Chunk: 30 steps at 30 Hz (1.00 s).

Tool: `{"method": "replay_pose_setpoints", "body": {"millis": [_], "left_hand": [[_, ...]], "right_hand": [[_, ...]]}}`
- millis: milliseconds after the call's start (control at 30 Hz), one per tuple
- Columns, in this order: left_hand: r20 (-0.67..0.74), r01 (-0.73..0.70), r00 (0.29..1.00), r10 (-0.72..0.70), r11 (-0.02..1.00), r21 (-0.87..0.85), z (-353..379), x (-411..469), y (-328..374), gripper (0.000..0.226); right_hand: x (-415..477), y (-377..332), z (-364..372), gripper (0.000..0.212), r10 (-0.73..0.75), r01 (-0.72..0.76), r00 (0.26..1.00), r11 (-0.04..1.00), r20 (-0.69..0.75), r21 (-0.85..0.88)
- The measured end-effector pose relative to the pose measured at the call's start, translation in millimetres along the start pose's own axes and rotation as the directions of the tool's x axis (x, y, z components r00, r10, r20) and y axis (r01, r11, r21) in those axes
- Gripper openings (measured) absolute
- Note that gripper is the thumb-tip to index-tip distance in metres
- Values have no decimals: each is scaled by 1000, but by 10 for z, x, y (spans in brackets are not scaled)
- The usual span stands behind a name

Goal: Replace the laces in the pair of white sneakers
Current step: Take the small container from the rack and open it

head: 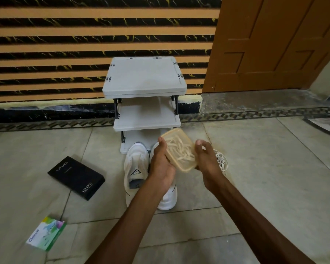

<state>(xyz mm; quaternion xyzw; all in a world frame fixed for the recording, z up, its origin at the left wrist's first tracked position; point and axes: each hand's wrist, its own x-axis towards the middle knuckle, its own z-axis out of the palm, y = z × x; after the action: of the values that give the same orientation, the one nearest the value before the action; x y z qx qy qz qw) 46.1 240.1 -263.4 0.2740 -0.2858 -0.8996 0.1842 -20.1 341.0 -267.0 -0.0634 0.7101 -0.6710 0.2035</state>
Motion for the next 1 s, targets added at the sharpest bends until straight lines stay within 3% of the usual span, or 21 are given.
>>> {"method": "replay_pose_setpoints", "body": {"millis": [67, 133, 233, 367, 433, 533, 600, 700, 767, 867, 1000], "left_hand": [[-32, -48, 998, 49, 998, 33, 23, -31, -75, 53], [-61, -103, 992, 107, 992, 71, 14, -67, -173, 41], [-106, -126, 984, 141, 983, 136, -19, -105, -243, 24], [-150, -61, 980, 133, 910, 411, -62, -91, -59, 37], [-143, -3, 986, 84, 873, 488, -90, -56, 147, 49], [-109, 43, 994, 30, 791, 610, -106, -5, 351, 69], [-161, 30, 975, 152, 629, 776, -120, 31, 359, 82], [-168, 5, 895, 413, 369, 930, -136, 69, 330, 75], [-162, 1, 883, 440, 343, 939, -155, 87, 291, 67], [-196, 21, 885, 422, 384, 923, -185, 116, 249, 61], [-214, 0, 882, 419, 453, 891, -171, 148, 198, 71]], "right_hand": [[5, 46, 53, 54, 196, -200, 980, 965, 42, 167], [31, 50, 83, 60, 339, -359, 933, 849, 122, 388], [38, 24, 100, 61, 371, -392, 917, 767, 147, 508], [6, 117, 96, 48, 282, -244, 955, 921, -88, 303], [32, 142, 101, 49, 95, -74, 983, 989, -159, 130], [61, 118, 119, 61, -153, 140, 981, 984, -117, -114], [91, 121, 129, 69, -212, 192, 974, 960, -80, -203], [109, 139, 172, 65, -241, 215, 967, 947, -85, -240], [100, 178, 180, 60, -276, 249, 958, 936, -80, -250], [95, 243, 156, 60, -291, 269, 953, 939, -82, -213], [153, 231, 186, 63, -185, 146, 958, 972, -218, -184]]}}
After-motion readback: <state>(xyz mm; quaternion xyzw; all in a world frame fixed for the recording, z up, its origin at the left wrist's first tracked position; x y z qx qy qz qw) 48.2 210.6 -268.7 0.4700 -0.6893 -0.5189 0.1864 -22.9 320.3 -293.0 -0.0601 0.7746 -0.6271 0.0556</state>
